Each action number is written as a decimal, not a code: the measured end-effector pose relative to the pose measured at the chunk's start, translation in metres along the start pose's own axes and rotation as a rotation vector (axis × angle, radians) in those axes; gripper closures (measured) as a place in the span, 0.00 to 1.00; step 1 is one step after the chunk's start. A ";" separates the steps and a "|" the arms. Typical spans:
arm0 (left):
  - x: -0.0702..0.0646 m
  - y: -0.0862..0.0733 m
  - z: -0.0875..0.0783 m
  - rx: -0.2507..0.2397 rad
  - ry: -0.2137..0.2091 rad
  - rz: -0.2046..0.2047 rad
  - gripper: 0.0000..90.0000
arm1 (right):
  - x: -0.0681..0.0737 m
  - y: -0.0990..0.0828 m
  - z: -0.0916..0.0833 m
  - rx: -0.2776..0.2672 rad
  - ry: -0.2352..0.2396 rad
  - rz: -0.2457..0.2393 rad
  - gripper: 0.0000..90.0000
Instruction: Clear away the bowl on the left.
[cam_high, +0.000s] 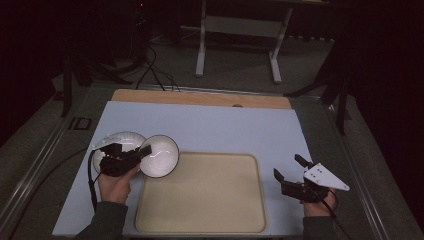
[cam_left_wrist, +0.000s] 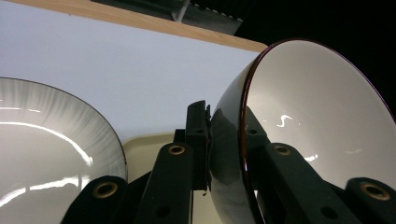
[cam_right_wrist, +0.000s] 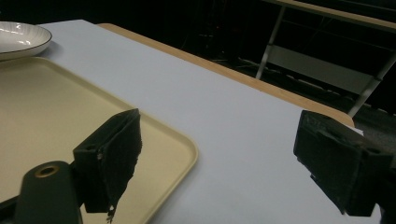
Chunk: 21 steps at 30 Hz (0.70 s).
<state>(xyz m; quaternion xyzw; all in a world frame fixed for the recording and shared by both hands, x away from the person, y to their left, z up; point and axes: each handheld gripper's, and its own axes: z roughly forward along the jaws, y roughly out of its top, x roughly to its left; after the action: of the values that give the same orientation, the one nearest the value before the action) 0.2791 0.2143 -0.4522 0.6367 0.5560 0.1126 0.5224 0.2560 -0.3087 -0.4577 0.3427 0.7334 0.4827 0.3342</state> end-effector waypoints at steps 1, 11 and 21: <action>-0.001 0.000 0.001 0.002 -0.002 0.000 0.89 | 0.000 0.000 0.000 0.000 0.000 0.000 0.16; -0.007 -0.002 0.005 0.019 -0.014 0.016 0.89 | 0.000 0.000 0.000 -0.002 0.000 -0.001 0.16; -0.013 -0.005 0.010 0.037 -0.023 0.034 0.89 | 0.000 0.000 -0.001 -0.005 0.000 0.000 0.16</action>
<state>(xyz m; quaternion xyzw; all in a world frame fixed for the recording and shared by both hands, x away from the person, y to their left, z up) 0.2784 0.1972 -0.4545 0.6568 0.5411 0.1035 0.5149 0.2552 -0.3087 -0.4572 0.3421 0.7322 0.4845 0.3349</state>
